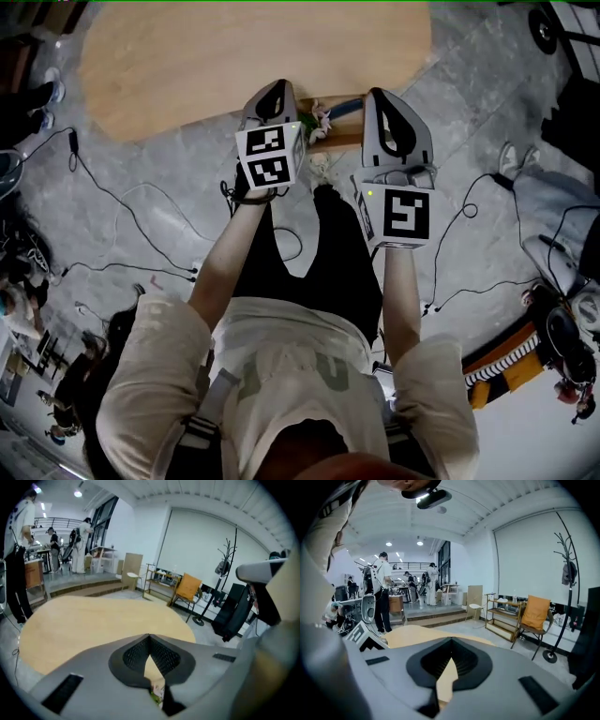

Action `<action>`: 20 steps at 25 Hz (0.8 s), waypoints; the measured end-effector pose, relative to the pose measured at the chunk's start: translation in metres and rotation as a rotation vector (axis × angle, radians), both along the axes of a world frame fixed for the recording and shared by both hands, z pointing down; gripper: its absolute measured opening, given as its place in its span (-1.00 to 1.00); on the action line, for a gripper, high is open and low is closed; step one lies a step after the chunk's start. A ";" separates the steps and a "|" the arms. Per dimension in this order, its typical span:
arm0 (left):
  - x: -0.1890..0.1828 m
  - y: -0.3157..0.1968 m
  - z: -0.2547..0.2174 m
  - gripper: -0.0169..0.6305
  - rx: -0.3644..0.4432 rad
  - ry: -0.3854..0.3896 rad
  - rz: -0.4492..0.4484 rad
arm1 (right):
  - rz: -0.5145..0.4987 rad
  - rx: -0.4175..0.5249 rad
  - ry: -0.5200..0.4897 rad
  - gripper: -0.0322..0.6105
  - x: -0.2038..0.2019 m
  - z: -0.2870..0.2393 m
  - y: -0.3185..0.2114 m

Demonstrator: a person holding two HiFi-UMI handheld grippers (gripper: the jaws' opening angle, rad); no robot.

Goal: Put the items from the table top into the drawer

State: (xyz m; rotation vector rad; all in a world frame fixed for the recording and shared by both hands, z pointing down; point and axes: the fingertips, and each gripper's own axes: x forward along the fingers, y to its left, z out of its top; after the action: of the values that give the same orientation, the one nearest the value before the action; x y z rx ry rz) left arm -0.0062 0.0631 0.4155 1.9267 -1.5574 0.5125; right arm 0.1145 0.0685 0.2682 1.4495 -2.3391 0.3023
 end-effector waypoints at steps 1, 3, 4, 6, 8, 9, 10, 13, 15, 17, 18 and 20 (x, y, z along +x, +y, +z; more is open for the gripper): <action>-0.007 -0.011 -0.027 -0.92 0.051 -0.005 -0.010 | -0.003 0.034 -0.002 -0.89 -0.005 -0.020 -0.009; -0.023 -0.019 -0.084 -0.92 0.132 -0.026 -0.029 | -0.001 0.083 -0.019 -0.89 -0.016 -0.059 -0.019; -0.031 -0.019 -0.114 -0.92 0.163 -0.034 -0.041 | 0.000 0.098 -0.034 -0.89 -0.020 -0.079 -0.020; -0.042 -0.022 -0.176 -0.92 0.239 -0.047 -0.065 | -0.006 0.141 -0.066 -0.89 -0.028 -0.123 -0.027; -0.053 -0.033 -0.238 -0.92 0.333 -0.074 -0.077 | -0.014 0.202 -0.104 -0.89 -0.037 -0.168 -0.035; -0.059 -0.031 -0.267 -0.92 0.371 -0.090 -0.083 | -0.018 0.219 -0.128 -0.89 -0.043 -0.186 -0.032; -0.066 -0.024 -0.291 -0.92 0.398 -0.101 -0.090 | -0.024 0.221 -0.158 -0.89 -0.049 -0.201 -0.024; -0.085 0.006 -0.354 -0.92 0.453 -0.104 -0.103 | -0.043 0.186 -0.298 -0.89 -0.068 -0.240 0.009; -0.092 0.027 -0.390 -0.92 0.493 -0.107 -0.099 | -0.081 0.178 -0.356 -0.89 -0.080 -0.262 0.030; -0.096 0.050 -0.417 -0.92 0.537 -0.134 -0.103 | -0.142 0.195 -0.345 -0.89 -0.090 -0.276 0.050; -0.098 0.060 -0.427 -0.92 0.561 -0.152 -0.107 | -0.165 0.211 -0.328 -0.89 -0.094 -0.280 0.057; -0.099 0.077 -0.441 -0.92 0.596 -0.178 -0.123 | -0.194 0.235 -0.296 -0.89 -0.097 -0.283 0.068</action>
State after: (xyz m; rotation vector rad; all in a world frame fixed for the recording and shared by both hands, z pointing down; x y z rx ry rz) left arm -0.1053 0.1402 -0.0255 2.2337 -2.1056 0.1745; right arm 0.0178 0.1360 -0.0148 1.3387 -2.8127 0.2051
